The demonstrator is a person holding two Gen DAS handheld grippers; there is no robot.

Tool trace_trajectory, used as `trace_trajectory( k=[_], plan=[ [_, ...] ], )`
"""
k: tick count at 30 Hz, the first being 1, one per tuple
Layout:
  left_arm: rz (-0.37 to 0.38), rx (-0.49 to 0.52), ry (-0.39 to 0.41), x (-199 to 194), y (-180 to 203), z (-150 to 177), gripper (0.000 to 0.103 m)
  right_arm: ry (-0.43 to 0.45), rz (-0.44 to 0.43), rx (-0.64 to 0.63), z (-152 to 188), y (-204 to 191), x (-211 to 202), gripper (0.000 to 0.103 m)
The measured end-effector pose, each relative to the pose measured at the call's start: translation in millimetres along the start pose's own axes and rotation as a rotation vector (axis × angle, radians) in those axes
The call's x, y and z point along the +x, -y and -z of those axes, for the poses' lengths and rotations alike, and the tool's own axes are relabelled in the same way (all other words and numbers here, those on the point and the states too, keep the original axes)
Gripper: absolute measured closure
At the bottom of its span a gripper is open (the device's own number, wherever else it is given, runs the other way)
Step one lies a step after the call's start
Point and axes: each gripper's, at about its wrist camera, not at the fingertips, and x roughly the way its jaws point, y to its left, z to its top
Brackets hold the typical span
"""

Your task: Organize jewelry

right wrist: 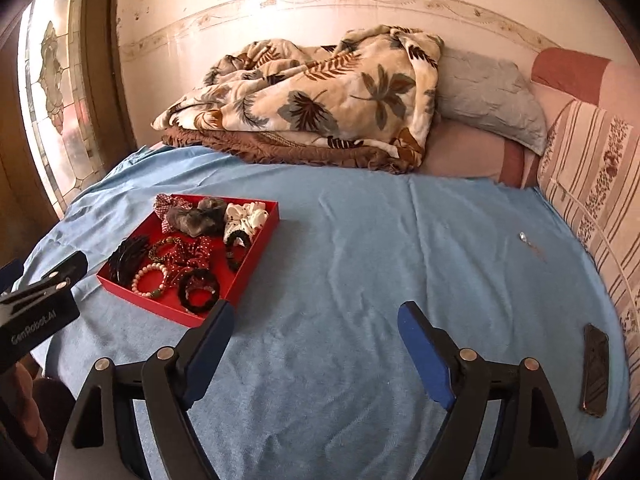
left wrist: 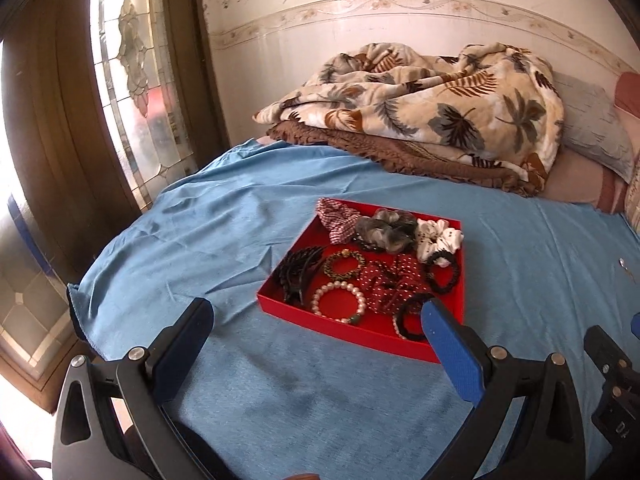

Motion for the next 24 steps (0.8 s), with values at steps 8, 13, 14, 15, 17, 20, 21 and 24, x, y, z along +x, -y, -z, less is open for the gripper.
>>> trace_trajectory(
  k=[8, 13, 14, 15, 17, 20, 21, 24],
  plan=[
    [0.039, 0.019, -0.029, 4, 8, 5, 0.000, -0.020, 0.000, -0.009, 3, -3, 4, 0.016],
    [0.081, 0.018, -0.062, 9, 9, 9, 0.000, -0.049, 0.001, -0.001, 7, -3, 11, 0.016],
    [0.089, 0.017, -0.069, 10, 8, 10, 0.000, -0.053, 0.002, -0.001, 7, -3, 11, 0.016],
    [0.095, 0.016, -0.073, 11, 8, 10, 0.000, -0.058, 0.000, -0.001, 8, -4, 13, 0.016],
    [0.111, 0.009, -0.083, 12, 8, 11, 0.000, -0.070, 0.002, -0.004, 9, -5, 15, 0.016],
    [0.128, 0.002, -0.091, 14, 6, 13, 0.000, -0.084, 0.011, -0.002, 11, -4, 19, 0.016],
    [0.131, 0.001, -0.093, 14, 6, 13, 0.000, -0.087, 0.012, 0.001, 13, -4, 19, 0.016],
    [0.146, -0.011, -0.112, 16, 4, 14, 0.000, -0.089, 0.018, 0.003, 13, -3, 19, 0.016]
  ],
)
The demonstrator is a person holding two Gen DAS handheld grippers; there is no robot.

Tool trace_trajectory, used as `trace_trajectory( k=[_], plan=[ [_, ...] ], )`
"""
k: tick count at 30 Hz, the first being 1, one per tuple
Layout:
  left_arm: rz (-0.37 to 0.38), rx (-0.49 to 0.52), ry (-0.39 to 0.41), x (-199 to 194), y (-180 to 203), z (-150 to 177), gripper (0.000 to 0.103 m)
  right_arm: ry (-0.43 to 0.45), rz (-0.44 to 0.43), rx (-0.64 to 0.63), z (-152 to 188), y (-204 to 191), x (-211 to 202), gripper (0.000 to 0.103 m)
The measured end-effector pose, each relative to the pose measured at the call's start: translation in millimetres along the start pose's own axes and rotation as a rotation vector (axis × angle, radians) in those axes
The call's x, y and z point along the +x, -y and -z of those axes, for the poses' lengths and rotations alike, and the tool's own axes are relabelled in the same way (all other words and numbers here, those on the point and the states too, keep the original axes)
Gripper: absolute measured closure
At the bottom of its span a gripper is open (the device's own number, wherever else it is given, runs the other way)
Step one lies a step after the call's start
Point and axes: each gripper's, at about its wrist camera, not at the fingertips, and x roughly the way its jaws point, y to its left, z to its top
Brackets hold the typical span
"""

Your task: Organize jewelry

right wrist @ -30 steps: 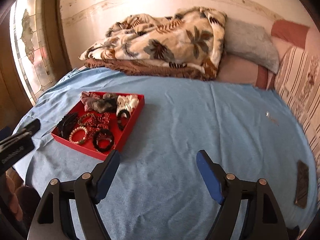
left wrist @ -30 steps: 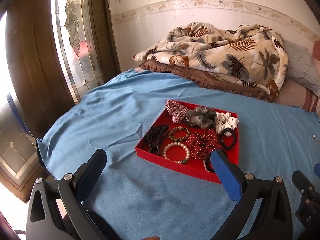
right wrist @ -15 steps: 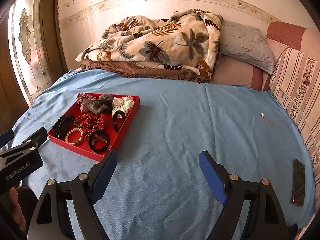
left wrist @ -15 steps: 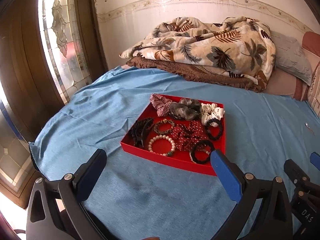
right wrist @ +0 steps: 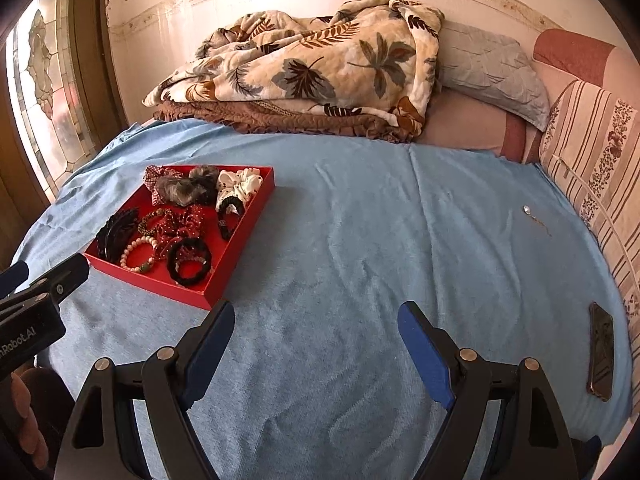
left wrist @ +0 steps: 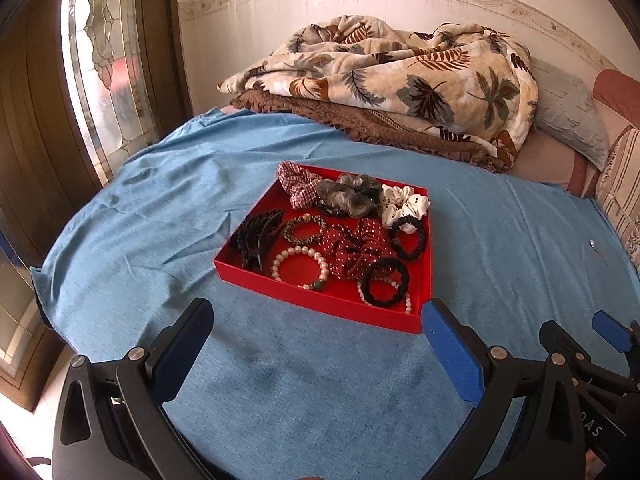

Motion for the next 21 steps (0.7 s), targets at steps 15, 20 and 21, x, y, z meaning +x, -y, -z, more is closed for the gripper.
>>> trace_trajectory(
  k=[15, 20, 21],
  plan=[
    [0.016, -0.032, -0.026, 1, -8, 0, 0.000, 0.021, 0.001, -0.026, -1, -10, -8, 0.016],
    [0.004, -0.043, -0.029, 0, -13, 0, 0.000, 0.014, 0.004, -0.038, -1, -15, -8, 0.015],
    [0.003, -0.047, -0.029, 0, -15, 1, 0.000, 0.012, 0.001, -0.040, -2, -16, -8, 0.015]
  ],
)
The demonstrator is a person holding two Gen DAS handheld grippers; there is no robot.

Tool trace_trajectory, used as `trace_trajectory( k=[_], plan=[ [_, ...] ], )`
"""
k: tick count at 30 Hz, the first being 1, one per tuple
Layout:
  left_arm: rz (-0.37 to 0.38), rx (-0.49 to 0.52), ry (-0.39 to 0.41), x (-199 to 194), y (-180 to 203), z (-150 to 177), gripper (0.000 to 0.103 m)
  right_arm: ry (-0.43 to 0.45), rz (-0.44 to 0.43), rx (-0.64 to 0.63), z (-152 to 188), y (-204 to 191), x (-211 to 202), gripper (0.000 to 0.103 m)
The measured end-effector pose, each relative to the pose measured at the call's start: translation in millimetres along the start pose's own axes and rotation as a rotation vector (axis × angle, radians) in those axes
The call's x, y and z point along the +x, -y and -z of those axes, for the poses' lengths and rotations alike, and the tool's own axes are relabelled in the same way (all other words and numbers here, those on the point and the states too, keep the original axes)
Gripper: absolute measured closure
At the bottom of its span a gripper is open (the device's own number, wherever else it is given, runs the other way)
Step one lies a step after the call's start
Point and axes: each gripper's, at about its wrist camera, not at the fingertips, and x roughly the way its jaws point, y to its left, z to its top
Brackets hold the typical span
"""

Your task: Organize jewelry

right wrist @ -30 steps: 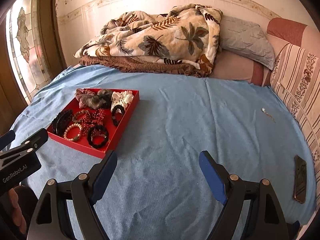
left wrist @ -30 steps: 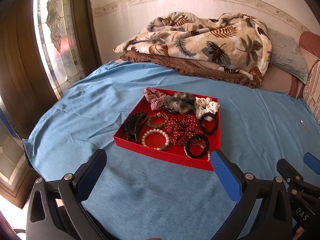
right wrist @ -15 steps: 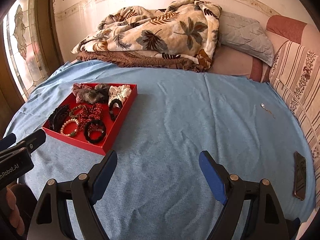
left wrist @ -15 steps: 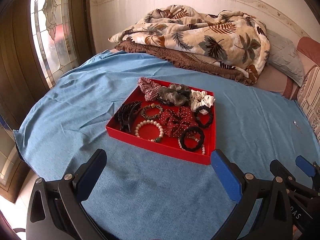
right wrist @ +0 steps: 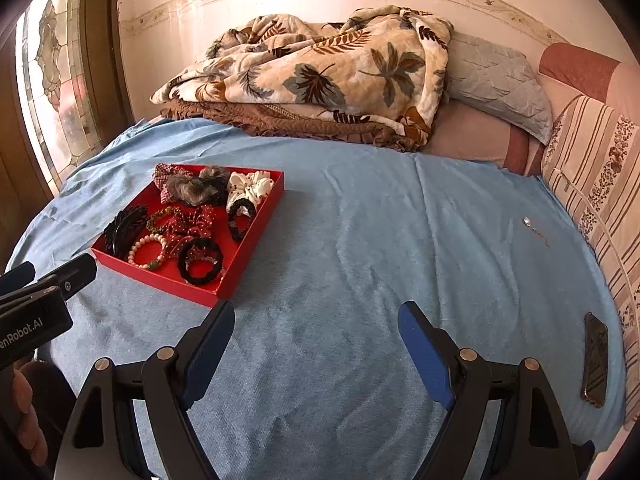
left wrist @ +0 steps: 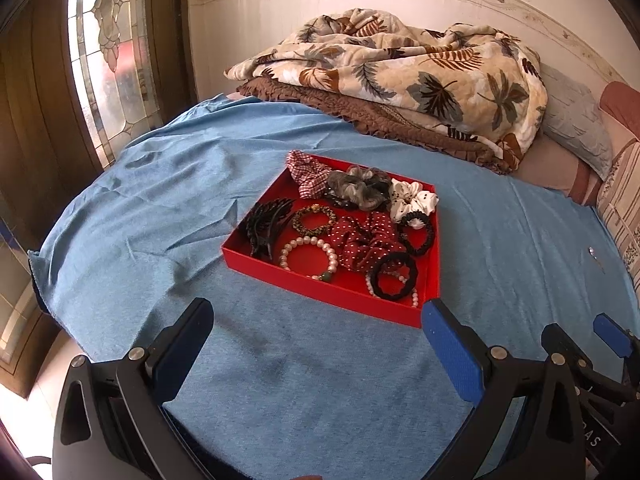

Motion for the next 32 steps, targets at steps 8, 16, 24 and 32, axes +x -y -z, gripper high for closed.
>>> trace_trajectory(
  k=[8, 16, 24, 32],
  plan=[
    [-0.013, -0.042, -0.034, 9, -17, 1, 0.000, 0.001, 0.009, -0.056, -8, -16, -1, 0.015],
    [-0.019, -0.097, -0.041, 16, -36, 2, 0.000, -0.005, -0.003, -0.088, -7, -34, 4, 0.015],
    [-0.046, -0.108, -0.048, 21, -47, 2, 0.000, -0.009, -0.023, -0.089, -1, -45, 9, 0.015],
    [-0.063, -0.071, -0.065, 19, -34, 3, 0.000, -0.015, -0.053, -0.061, 2, -35, 11, 0.015]
  ],
)
